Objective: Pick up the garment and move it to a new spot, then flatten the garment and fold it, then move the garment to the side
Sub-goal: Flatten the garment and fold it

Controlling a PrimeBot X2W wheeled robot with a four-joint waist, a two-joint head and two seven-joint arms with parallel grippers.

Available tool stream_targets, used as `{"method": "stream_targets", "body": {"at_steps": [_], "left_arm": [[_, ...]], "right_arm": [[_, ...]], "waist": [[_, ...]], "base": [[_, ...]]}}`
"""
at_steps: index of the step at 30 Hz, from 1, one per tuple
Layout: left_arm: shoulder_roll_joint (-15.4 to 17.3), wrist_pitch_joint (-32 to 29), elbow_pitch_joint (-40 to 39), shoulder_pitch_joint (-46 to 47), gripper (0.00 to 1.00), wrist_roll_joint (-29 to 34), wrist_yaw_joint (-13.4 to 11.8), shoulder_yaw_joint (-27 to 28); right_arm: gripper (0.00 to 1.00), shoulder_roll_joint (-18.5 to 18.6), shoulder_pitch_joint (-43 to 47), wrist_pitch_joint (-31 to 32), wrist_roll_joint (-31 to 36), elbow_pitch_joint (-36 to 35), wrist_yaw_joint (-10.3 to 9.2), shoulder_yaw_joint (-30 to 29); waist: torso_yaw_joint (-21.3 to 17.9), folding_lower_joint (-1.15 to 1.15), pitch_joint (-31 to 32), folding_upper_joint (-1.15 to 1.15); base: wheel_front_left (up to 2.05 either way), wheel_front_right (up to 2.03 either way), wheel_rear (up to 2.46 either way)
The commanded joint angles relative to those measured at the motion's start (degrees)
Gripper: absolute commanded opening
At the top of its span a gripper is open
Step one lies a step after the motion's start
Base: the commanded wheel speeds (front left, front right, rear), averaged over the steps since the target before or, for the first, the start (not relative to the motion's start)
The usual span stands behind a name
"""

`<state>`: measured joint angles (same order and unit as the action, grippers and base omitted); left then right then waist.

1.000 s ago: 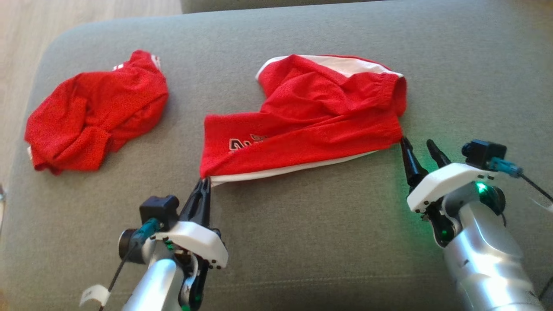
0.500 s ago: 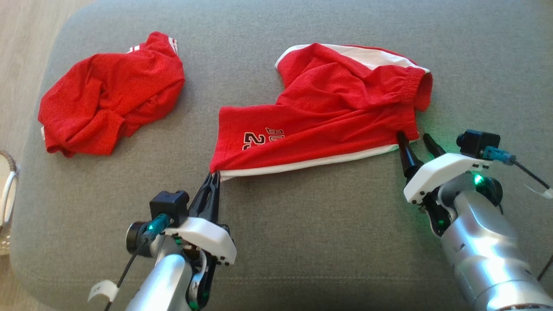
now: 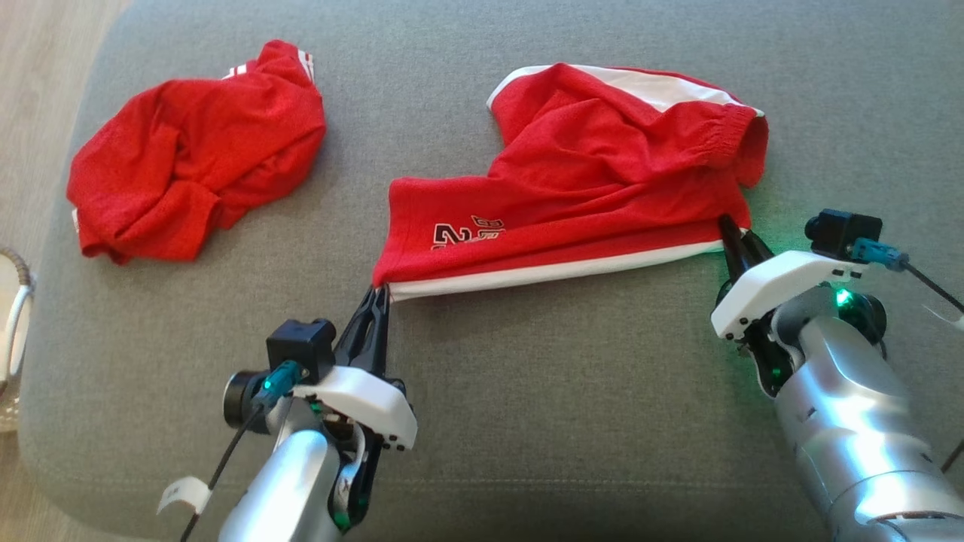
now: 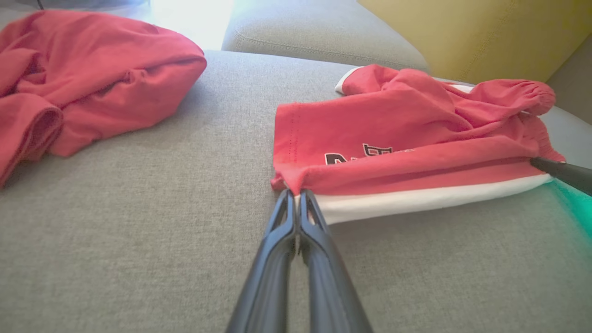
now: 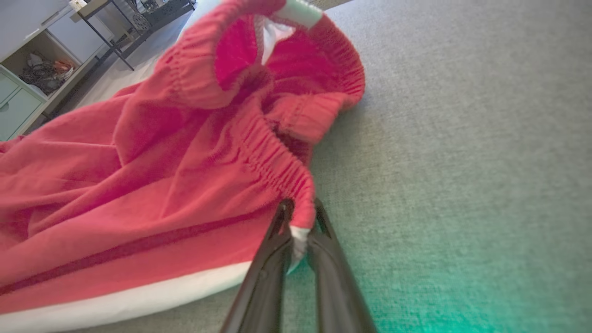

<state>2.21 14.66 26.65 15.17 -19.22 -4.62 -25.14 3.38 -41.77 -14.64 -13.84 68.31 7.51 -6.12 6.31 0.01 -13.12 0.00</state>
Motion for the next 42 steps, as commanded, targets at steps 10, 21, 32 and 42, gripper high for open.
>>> {"method": "stream_targets", "body": {"at_steps": [10,21,32,42], "left_arm": [[0.74,0.34,-4.77,0.86,0.00,1.01,0.20,5.23],[1.62,0.34,-20.44,-1.93,0.00,-1.05,0.82,11.97],[1.32,-0.89,-38.04,-1.95,0.00,-4.72,-2.86,16.40],[4.96,-12.98,-35.32,10.46,0.00,-6.26,-2.77,16.63]], "right_arm": [[0.00,-0.42,1.70,-0.35,-0.47,-8.50,-0.02,3.05],[0.00,-0.05,4.54,9.33,-2.64,-27.79,-0.02,6.90],[0.00,-0.47,13.40,31.35,-13.59,-63.24,-0.02,0.91],[0.00,-0.49,5.86,39.53,-19.08,-58.85,-0.02,-3.68]], "waist": [[-3.87,-0.01,5.19,0.00],[-10.02,-0.01,14.28,0.00],[-12.15,-0.01,16.91,0.00],[-13.37,-0.01,11.96,0.00]], "base": [[0.00,0.00,0.00],[0.00,0.00,0.00],[0.00,0.00,0.00],[0.00,0.00,0.00]]}}
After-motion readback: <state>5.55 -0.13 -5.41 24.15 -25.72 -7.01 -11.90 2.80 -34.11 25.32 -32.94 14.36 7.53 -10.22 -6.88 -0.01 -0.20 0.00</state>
